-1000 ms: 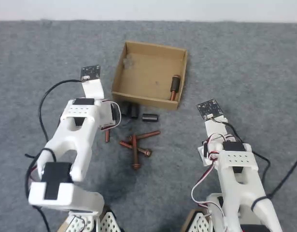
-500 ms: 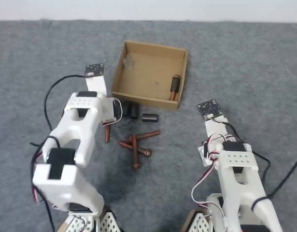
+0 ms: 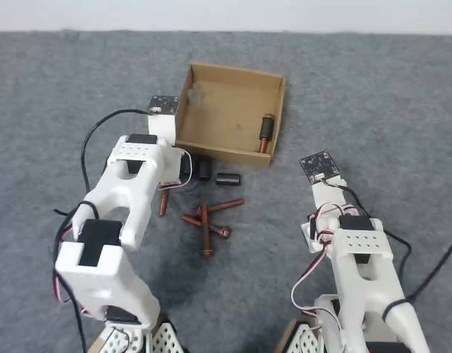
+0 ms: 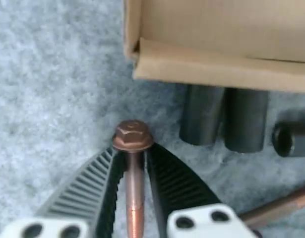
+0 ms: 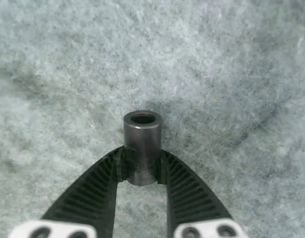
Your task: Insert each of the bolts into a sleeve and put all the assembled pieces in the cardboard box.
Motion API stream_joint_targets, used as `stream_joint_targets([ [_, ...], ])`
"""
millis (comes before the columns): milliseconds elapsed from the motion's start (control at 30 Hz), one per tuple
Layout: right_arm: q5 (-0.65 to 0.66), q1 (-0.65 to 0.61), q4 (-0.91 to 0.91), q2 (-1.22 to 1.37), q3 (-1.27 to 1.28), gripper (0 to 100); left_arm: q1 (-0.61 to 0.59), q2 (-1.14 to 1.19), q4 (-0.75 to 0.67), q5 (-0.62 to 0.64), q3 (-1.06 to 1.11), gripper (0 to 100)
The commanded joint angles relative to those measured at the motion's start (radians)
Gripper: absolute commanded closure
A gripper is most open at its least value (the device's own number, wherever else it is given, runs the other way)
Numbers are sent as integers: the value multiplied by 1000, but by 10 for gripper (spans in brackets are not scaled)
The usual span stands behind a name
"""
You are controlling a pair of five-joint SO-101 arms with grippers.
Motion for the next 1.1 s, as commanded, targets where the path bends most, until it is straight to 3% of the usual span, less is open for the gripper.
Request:
stream_joint_targets([
  [0,15,7,-15,-42,-6,991,-6,-20,3,-21,-24,989],
  [100,15,7,-15,-42,-6,991,-29,-64,-29,-23,13,990],
  [400,15,5,-15,-41,-6,991,-123,-330,-304,-3,285,989],
  [533,9,5,-16,-45,-5,991,-126,-339,-342,55,328,989],
  [833,6,2,-24,-47,-14,990,-241,-313,-373,58,331,989],
  [1067,14,8,-222,-48,-12,991,-242,-310,-379,55,331,989],
])
